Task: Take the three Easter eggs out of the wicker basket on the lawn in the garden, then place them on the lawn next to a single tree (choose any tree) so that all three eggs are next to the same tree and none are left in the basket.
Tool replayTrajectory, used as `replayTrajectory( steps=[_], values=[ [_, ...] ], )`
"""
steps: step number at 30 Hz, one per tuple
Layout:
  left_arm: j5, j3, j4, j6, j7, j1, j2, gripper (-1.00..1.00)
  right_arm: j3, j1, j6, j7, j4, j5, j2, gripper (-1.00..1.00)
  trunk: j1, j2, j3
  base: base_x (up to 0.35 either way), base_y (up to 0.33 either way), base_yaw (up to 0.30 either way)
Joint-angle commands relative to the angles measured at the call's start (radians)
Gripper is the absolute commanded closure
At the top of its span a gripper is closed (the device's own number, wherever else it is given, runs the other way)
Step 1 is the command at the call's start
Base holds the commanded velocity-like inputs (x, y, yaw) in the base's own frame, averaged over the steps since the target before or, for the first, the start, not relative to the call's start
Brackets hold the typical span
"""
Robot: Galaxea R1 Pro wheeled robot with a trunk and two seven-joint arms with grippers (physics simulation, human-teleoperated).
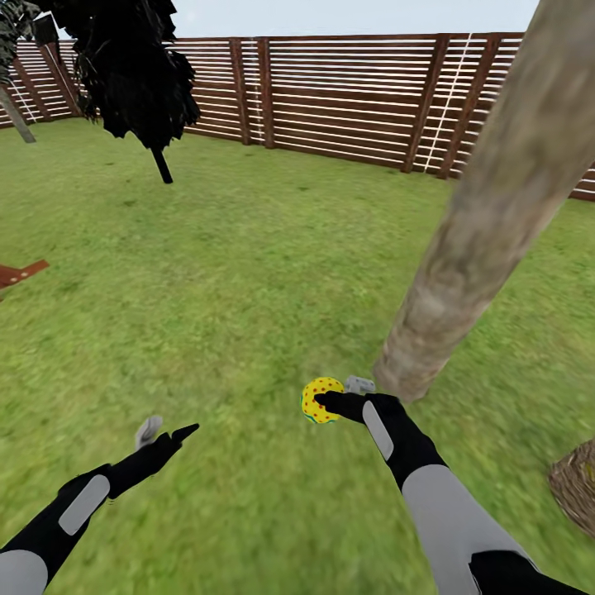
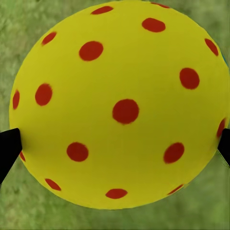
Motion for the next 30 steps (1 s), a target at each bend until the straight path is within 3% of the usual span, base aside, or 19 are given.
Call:
replayTrajectory(
  steps=[1,18,22,30],
  values=[
    [0.011,-0.004,0.0,0.006,0.0,-0.001,0.001,-1.0,-0.001,0.0,0.005,0.001,-0.001,-0.001,0.0,1.0,0.001,0.0,-0.001,0.336,0.001,0.0],
    [0.011,-0.005,0.0,0.006,0.0,-0.001,0.0,-1.0,0.0,0.0,0.0,0.011,0.003,-0.001,0.0,1.0,0.001,0.0,-0.016,0.321,0.098,0.0],
    [0.011,-0.007,0.001,0.006,0.001,-0.001,0.0,-1.0,0.0,0.0,-0.093,0.011,0.053,0.0,0.0,1.0,0.001,0.0,-0.023,0.081,0.011,0.0],
    [0.016,-0.005,0.002,0.006,-0.003,-0.001,-0.001,-1.0,0.0,0.0,-0.204,0.006,0.06,0.005,-0.003,1.0,0.001,0.0,-0.035,0.001,0.0,0.0]
  ],
)
